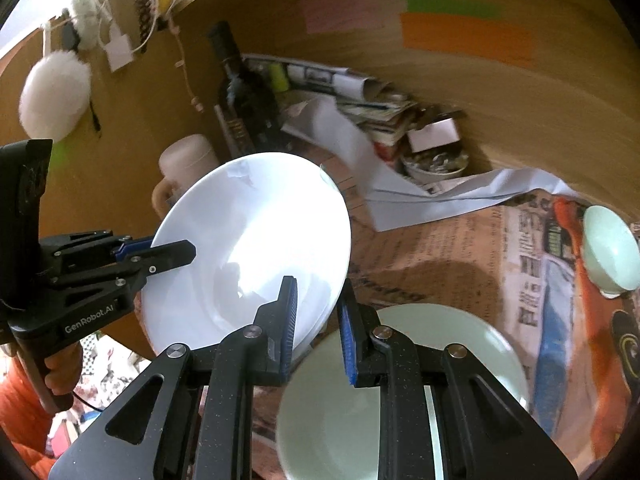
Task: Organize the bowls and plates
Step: 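Lift the white bowl with both grippers and carry it over the grey-pink bowl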
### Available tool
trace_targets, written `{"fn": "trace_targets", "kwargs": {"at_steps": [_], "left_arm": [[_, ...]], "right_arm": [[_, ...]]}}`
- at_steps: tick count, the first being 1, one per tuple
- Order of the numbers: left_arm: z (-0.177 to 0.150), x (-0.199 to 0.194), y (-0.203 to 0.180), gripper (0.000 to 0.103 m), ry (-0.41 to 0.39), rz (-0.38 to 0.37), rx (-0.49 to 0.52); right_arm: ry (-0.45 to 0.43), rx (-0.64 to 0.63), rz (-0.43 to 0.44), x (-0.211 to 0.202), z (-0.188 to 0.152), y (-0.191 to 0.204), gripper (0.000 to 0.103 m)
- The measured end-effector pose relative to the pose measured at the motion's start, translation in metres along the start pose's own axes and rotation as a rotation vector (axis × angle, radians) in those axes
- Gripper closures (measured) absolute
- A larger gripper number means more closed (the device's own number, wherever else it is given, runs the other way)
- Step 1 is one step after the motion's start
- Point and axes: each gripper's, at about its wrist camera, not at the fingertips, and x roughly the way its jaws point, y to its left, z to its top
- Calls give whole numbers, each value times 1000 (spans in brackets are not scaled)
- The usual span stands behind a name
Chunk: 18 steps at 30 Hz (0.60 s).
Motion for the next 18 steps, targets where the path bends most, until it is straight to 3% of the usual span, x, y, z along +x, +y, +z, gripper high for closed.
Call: {"fn": "trace_targets", "kwargs": {"at_steps": [18], "left_arm": [[-34,18,43,89,73,40,-84]], "right_arm": [[104,-26,58,48,-9,26,85]]}}
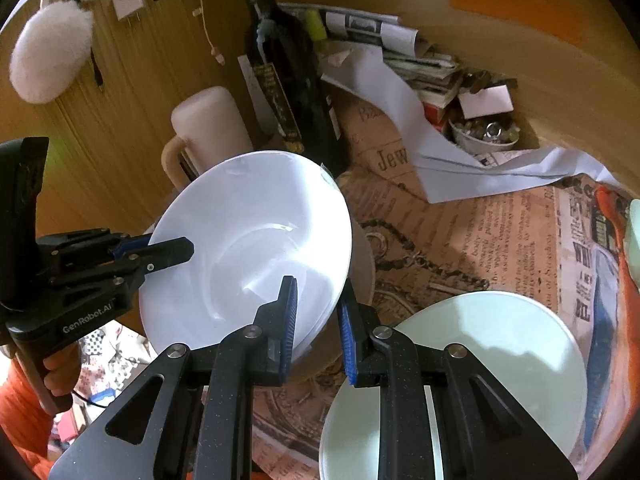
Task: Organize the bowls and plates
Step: 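Lower the white bowl into the grey-pink bowl and open both grippers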
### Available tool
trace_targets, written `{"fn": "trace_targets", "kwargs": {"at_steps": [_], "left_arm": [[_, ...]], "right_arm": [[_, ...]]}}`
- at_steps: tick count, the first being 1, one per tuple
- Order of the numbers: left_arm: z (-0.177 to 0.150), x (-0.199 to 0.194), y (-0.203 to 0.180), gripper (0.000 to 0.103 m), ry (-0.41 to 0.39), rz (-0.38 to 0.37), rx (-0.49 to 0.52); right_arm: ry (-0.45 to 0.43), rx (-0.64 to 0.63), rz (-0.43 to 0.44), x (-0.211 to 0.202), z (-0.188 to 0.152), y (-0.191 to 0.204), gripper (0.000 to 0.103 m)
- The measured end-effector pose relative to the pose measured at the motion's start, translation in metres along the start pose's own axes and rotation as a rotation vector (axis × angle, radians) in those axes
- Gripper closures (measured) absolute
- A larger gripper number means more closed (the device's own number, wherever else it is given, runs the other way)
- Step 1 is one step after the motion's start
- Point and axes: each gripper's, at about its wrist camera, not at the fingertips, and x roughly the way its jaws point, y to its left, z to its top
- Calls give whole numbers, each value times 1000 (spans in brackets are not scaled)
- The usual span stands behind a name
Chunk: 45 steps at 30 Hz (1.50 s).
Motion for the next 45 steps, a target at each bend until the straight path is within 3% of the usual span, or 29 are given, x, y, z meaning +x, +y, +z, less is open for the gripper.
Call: {"fn": "trace_targets", "kwargs": {"at_steps": [18,25,35,39,41,45], "left_arm": [[-3,16,1,89,1,83,54],[-2,23,2,89,24,80,56],[4,18,2,88,10,67,44],[13,2,-1,77,-43,68,41],[20,-7,-6,60,-80,64,41],[35,-24,-21,48,-162,49,55]], "right_arm": [[58,-41,-15,24,4,3,85],[38,-95,-90,22,2,10,81],[38,-76,-54,17,4,4,78],[-30,-62,-67,2,8,-1,61],[-78,-58,-88,-9,10,-5,49],[-132,-29,-107,-30,15,-22,47]]}}
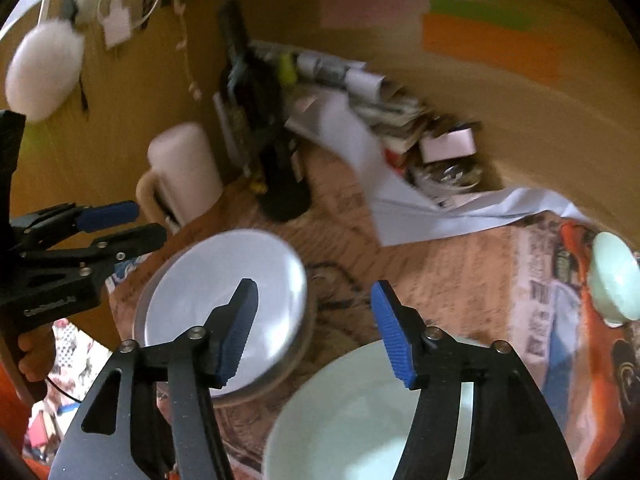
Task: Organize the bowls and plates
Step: 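Lower the white bowl into the grey-pink bowl and open both grippers, then move both grippers to the small mint green bowl rim and close them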
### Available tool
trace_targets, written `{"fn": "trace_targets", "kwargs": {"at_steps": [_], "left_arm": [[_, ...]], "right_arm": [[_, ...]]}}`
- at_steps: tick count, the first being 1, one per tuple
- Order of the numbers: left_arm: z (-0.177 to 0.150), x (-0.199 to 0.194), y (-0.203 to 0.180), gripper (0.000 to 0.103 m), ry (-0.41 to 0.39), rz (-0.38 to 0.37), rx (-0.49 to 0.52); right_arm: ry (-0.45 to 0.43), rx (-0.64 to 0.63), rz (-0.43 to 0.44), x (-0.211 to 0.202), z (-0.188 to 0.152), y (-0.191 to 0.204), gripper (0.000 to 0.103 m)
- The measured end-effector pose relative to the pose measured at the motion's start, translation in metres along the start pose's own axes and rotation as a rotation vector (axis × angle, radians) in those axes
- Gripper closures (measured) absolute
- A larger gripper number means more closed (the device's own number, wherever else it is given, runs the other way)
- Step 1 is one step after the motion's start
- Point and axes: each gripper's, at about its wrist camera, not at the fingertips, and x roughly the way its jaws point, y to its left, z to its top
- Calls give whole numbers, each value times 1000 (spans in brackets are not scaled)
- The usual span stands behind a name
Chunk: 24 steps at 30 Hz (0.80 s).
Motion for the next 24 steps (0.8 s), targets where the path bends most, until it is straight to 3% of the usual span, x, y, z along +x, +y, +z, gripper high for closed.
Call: {"fn": "trace_targets", "kwargs": {"at_steps": [7,10,20,24], "left_arm": [[30,-7,-32,38,-72,-60,21],[46,2,-51,34,-76,-90,26],[92,52,-114,27,16,-158,63],[108,80,-143,27,68,-167,100]], "right_arm": [[-90,62,-139,-36,7,-56,37],[-124,109,-204,-52,7,-87,28],[-178,232,-504,-85,-3,-198,26],[-160,316,-571,-85,-11,-245,26]]}}
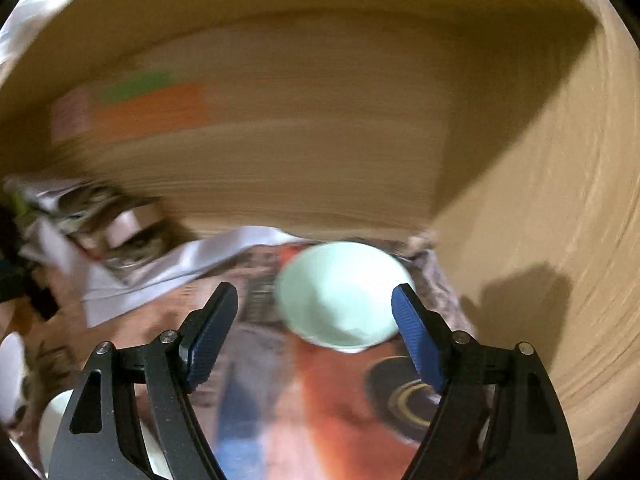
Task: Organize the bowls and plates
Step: 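Move both grippers to the small mint green bowl rim and close them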
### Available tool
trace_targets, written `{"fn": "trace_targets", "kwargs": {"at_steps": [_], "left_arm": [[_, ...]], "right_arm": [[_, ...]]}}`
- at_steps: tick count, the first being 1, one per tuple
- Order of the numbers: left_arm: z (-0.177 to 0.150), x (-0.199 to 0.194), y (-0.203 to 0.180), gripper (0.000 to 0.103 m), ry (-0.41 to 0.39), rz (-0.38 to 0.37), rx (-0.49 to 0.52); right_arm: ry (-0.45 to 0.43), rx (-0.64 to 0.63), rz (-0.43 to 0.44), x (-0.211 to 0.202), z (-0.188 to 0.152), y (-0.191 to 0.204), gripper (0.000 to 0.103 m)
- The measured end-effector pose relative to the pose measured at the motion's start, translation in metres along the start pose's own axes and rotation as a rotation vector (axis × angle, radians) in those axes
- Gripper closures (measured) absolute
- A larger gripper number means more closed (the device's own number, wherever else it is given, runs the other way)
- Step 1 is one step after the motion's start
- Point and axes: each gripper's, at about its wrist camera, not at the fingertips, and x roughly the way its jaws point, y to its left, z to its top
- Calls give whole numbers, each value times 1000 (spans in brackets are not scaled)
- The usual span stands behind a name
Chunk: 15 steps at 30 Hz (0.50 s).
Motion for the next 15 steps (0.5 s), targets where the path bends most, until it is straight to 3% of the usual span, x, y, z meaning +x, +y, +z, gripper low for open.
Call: {"fn": "trace_targets", "kwargs": {"at_steps": [9,15], "left_arm": [[22,56,-43,27,94,-13,91],[27,87,-64,27,148,-25,159]], "right_arm": [[136,125,-83,71,-14,-54,29],[222,149,-95,99,-22,-66,55]]}}
